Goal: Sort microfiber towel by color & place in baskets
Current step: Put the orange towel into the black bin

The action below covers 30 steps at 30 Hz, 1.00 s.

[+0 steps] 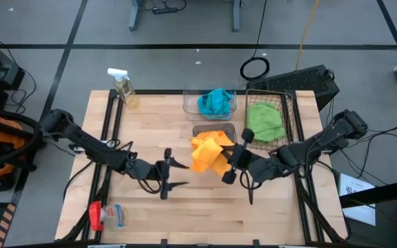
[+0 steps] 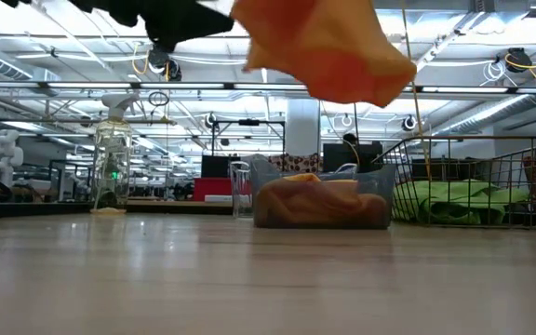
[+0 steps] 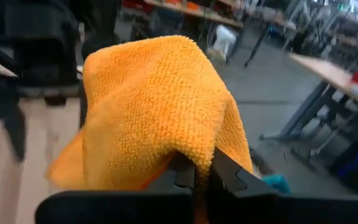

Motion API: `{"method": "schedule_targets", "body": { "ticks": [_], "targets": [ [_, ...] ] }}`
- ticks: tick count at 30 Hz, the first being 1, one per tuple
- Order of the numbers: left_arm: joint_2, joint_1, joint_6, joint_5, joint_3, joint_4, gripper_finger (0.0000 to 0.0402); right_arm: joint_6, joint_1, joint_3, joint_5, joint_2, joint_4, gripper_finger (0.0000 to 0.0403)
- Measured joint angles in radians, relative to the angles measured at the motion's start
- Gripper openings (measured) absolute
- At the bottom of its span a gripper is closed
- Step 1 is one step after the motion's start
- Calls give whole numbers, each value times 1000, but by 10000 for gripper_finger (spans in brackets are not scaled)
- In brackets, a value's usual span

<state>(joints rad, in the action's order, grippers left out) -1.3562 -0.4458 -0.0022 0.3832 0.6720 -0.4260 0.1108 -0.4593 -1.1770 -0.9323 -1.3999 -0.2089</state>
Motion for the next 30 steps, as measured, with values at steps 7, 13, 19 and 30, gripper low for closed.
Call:
{"method": "schedule_targets", "body": {
  "ticks": [7,13,19,30],
  "targets": [
    [57,33,60,126,0,50,257,190,66,0,150,-9,-109,2],
    [60,88,55,134,0,136,257,204,129,3,230,-11,-110,2],
    [109,156,-126,228,-30,271,257,166,213,3,294,-12,-109,2],
    [291,172,-114,205,-149,242,257,193,284,3,362,-83,-111,2]
  ]
}}
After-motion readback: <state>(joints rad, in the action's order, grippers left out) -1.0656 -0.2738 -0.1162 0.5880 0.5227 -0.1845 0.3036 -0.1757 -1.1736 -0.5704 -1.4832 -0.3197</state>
